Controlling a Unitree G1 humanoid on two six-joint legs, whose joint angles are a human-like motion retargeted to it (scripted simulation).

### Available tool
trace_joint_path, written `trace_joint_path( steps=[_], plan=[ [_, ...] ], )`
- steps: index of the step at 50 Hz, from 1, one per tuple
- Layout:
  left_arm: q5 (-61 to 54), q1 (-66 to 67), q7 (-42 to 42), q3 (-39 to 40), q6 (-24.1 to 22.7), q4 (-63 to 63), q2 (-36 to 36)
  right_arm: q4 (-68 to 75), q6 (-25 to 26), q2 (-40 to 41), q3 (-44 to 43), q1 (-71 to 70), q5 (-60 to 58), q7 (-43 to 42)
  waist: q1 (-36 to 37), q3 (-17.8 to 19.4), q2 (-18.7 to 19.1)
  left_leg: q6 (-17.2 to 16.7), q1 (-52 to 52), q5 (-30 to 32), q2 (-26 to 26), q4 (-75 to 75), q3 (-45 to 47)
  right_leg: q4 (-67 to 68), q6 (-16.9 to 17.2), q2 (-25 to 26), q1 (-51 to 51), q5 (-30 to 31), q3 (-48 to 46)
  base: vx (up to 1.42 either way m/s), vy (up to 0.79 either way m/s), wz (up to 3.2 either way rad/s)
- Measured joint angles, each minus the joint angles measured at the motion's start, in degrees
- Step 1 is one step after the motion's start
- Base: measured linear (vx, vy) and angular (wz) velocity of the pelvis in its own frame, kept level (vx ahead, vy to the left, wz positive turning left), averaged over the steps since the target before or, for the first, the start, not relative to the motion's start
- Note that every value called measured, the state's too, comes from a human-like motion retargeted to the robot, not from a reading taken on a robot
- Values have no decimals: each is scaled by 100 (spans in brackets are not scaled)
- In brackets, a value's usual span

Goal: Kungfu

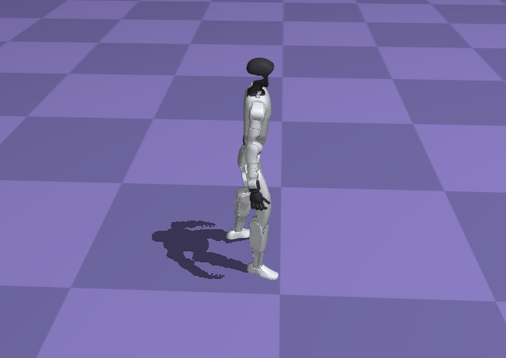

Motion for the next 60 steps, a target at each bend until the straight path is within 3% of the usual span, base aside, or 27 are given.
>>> trace_joint_path(
  steps=[3,8,12,15,20,25,28,33,40,45,52,60],
  plan=[
    [51,-110,49,-77,46,2,-63,-192,104,-158,-58,-75,21,-141,75,139,54,-67,52,-133,-156,111,-337,-193,-29,108,260,19,-250,-9,-2,74],
    [484,-194,-214,-266,23,-236,-110,-367,41,-108,-149,-243,43,-575,170,127,16,147,222,-297,-315,256,-434,-266,-35,123,395,45,-374,-4,8,36],
    [889,-477,-302,-626,-41,-373,-77,-566,-70,29,-60,-367,259,-400,274,257,48,170,402,-480,-346,241,-286,-272,-66,152,499,129,-404,-13,30,3],
    [1217,-908,-400,-953,-31,-304,-12,-712,-154,126,73,-430,384,6,389,442,65,462,636,-798,-349,27,171,-263,-61,140,581,239,-357,-18,41,-16],
    [1468,-1502,-709,-1398,42,-362,-25,-799,-519,229,405,-411,99,398,194,711,206,905,864,-1273,-538,-285,38,-283,82,14,703,512,-436,-17,44,14],
    [1586,-1800,-1287,-1388,-28,-790,-43,-525,-1023,491,617,-424,-606,-308,208,1038,136,1054,930,-1232,-705,-419,134,-444,304,27,680,659,18,-21,38,-19],
    [1631,-1773,-1594,-1303,-119,-990,-22,-229,-1356,656,651,-258,-923,-776,-8,927,72,1178,752,-1184,-834,-435,40,-401,704,98,608,655,564,-6,21,50],
    [1861,-1460,-1708,-860,-94,-1090,-8,351,-1522,947,555,101,-826,-1272,-167,477,-30,1261,338,-1095,-882,-418,-7,47,803,506,467,210,1613,2,14,24],
    [1618,-794,-1490,-334,263,-538,16,1164,-1516,1262,-19,570,998,-844,38,95,-239,1286,242,-1054,-1002,-468,58,-34,515,626,775,-236,1769,6,8,-4],
    [842,-186,-1248,73,436,-167,-19,1246,-1283,1395,-212,625,2045,-398,212,49,-325,1300,232,-1056,-1000,-443,145,-107,449,613,843,-275,1666,-2,0,-27],
    [-266,538,-1168,635,456,-17,-92,722,-1533,1467,-105,521,2264,-567,131,62,-341,1242,250,-968,-956,-465,136,-215,565,645,873,-190,1606,-6,-9,-4],
    [-1277,424,-1352,1073,423,-181,-122,217,-2069,1404,-287,282,2595,-786,305,71,-424,1154,185,-814,-865,-422,20,-435,306,737,1018,-245,1403,-7,-13,18]
  ],
)
